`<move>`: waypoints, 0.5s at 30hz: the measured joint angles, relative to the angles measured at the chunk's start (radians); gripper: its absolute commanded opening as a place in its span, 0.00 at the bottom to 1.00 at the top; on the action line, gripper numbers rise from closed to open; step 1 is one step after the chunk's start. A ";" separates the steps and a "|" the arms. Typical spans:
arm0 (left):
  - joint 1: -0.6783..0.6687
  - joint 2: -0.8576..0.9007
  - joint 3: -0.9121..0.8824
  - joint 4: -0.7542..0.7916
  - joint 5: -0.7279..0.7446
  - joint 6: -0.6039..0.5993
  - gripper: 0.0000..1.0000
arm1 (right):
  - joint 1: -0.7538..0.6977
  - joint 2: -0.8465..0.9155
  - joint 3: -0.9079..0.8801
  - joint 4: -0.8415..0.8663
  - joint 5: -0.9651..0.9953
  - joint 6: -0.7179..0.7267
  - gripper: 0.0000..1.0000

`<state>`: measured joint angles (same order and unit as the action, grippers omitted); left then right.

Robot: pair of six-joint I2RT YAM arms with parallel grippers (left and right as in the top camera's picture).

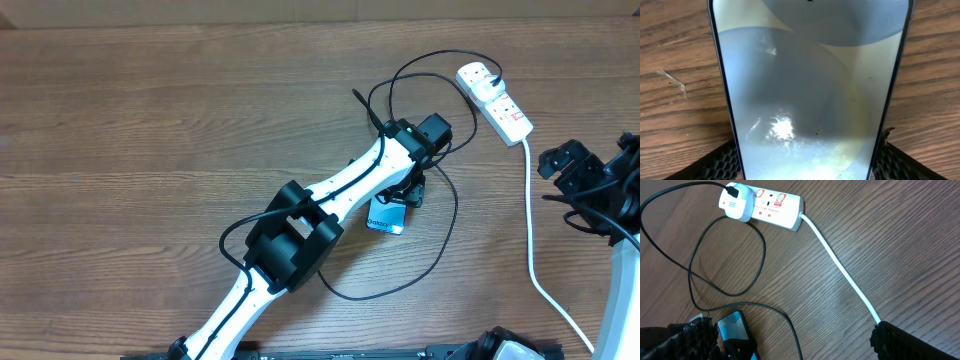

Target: Plug charger to phone and switch on socket

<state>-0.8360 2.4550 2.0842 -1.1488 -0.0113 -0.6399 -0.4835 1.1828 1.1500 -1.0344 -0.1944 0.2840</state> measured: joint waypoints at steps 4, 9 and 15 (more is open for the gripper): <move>0.001 0.000 0.000 -0.006 0.000 0.006 0.67 | 0.000 0.000 0.000 0.000 0.000 0.000 1.00; 0.014 0.000 0.000 -0.018 0.021 0.007 0.65 | 0.000 0.000 0.000 0.000 0.000 0.000 1.00; 0.059 0.000 0.006 -0.061 0.072 0.011 0.66 | 0.000 0.000 0.000 0.000 0.000 0.000 1.00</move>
<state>-0.7773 2.4550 2.0903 -1.2098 0.0605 -0.6292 -0.4835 1.1828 1.1500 -1.0340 -0.1947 0.2840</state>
